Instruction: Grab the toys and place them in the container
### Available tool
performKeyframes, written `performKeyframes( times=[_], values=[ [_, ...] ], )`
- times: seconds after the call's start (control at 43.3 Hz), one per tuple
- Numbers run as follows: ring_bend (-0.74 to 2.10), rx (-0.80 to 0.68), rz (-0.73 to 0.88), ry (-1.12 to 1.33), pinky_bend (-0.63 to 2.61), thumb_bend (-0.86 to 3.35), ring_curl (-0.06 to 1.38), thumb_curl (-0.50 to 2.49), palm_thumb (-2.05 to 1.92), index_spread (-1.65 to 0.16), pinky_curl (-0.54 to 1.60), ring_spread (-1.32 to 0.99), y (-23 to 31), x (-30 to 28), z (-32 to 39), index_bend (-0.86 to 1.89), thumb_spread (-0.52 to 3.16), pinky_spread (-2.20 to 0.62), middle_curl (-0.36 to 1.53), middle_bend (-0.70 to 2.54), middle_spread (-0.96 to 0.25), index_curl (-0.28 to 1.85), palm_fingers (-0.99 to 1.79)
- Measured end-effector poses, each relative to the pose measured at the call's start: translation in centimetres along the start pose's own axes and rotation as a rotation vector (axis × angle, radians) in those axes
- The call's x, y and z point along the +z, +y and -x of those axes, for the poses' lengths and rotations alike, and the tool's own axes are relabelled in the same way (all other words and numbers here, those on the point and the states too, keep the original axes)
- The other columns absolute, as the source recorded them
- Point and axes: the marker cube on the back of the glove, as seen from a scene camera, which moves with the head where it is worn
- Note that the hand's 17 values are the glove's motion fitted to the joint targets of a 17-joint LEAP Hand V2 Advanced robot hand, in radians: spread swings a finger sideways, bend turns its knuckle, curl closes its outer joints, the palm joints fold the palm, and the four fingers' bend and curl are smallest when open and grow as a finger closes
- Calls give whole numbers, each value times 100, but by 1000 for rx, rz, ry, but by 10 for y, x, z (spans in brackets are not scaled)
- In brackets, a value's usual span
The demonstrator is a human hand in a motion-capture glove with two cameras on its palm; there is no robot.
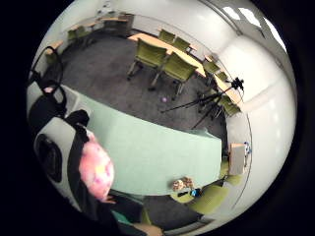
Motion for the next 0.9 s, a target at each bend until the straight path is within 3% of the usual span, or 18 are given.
performKeyframes(
  times=[0.185, 0.461, 0.577, 0.646, 0.715, 0.738, 0.761, 0.9],
  values=[
    [105, -190, 35, -67, 80, 20, 50, 87, 56, -39, 36, -44, -21, 49, 95, 18, 79, -43, 66, 75, -45, 82, 109],
    [106, -123, 94, -4, 82, 18, 50, 95, 55, -40, 37, -44, -39, 108, 202, 16, 80, -42, 69, 73, -46, 87, 107],
    [106, -156, 120, -59, 82, 18, 50, 98, 54, -40, 37, -44, -36, 116, 188, 16, 80, -42, 71, 73, -46, 89, 106],
    [105, -189, 237, -6, 83, 17, 49, 99, 54, -40, 37, -44, -31, 125, 149, 15, 81, -41, 72, 72, -46, 90, 104],
    [94, -109, 314, 55, 90, -4, 49, 84, 21, -36, 43, -39, -31, 129, 132, -2, 97, -28, 70, 62, -41, 85, 33],
    [79, -113, 312, 65, 102, -15, 48, 79, 5, -33, 48, -30, -30, 129, 130, -6, 94, -24, 66, 43, -30, 83, -23],
    [74, -134, 306, 69, 107, -15, 50, 76, -1, -30, 50, -26, -28, 127, 130, -1, 94, -21, 65, 37, -25, 83, -37],
    [44, -230, 285, 95, 105, -14, 32, 62, -14, -24, 41, -13, -6, 105, 179, -2, 91, -9, 54, 21, -7, 60, -35]
  ],
)
